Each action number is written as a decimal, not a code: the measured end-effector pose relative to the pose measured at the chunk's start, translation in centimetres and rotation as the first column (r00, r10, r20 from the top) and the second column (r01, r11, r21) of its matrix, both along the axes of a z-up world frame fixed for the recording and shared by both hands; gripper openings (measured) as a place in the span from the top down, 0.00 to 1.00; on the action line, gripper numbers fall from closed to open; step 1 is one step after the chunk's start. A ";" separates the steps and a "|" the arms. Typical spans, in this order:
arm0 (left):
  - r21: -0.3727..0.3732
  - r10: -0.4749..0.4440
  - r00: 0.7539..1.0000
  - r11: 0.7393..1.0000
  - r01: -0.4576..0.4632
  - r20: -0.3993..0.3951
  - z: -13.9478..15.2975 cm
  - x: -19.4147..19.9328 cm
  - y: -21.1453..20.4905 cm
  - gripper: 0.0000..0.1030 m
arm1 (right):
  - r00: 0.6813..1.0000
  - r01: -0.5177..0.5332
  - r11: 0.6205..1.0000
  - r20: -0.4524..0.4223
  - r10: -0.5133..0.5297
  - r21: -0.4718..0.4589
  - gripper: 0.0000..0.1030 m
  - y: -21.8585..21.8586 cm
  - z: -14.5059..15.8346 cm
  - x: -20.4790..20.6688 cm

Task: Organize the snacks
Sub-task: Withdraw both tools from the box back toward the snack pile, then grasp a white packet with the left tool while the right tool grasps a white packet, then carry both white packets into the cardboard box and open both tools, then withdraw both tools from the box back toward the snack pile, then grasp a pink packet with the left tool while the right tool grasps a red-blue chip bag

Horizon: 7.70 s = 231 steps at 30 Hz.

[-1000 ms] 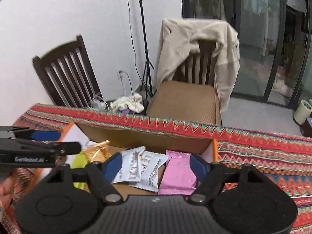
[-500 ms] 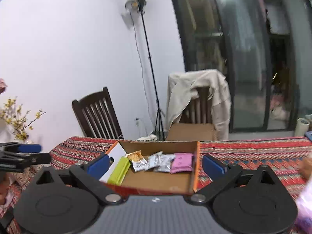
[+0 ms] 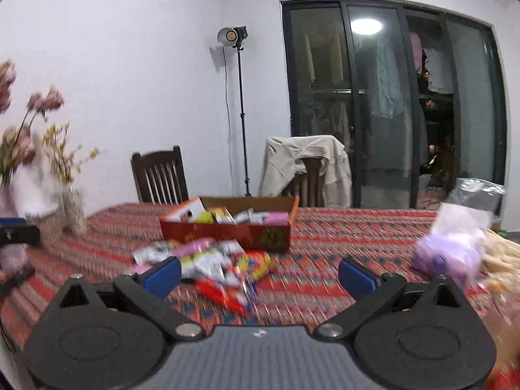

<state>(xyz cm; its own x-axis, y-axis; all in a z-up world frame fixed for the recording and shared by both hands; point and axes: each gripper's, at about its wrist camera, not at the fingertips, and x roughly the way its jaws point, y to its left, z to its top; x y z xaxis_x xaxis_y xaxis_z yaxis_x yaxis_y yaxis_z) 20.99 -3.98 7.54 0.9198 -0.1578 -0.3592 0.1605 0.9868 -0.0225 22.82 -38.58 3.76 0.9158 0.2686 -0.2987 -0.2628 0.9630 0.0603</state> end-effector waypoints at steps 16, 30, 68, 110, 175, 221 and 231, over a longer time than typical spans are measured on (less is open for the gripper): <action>-0.006 0.016 0.996 1.000 -0.016 -0.090 -5.1 -1.1 3.5 0.00 | 0.992 -0.042 0.997 -0.120 0.034 -0.064 0.00 3.9 -4.0 -4.0; 0.093 -0.074 0.993 0.992 0.082 -0.093 -6.2 11.5 7.8 0.00 | 0.987 0.039 0.999 -0.158 -0.034 0.030 0.04 10.7 -3.3 4.6; -0.125 -0.200 0.936 0.977 0.170 -0.289 -12.0 31.6 12.7 0.61 | 0.958 -0.021 0.984 -0.278 0.071 0.179 0.69 14.7 -8.8 25.9; -0.213 -0.211 0.972 0.959 0.186 -0.102 1.1 21.4 8.7 0.61 | 0.997 -0.076 0.995 -0.026 0.078 0.072 0.70 10.5 1.3 14.3; 0.025 -0.096 0.995 0.995 0.096 0.005 -0.3 1.4 4.1 0.00 | 0.996 -0.073 0.988 -0.065 0.065 -0.134 0.06 9.5 3.5 2.2; -0.097 0.063 0.946 0.990 -0.099 -0.317 -12.3 23.8 6.0 0.21 | 0.964 0.097 0.995 -0.246 -0.102 -0.035 0.07 11.6 -5.9 17.5; -0.057 0.051 0.958 0.996 -0.070 -0.281 -12.5 23.2 5.5 0.37 | 0.938 0.142 0.990 -0.320 -0.133 0.004 0.43 11.4 -9.9 24.9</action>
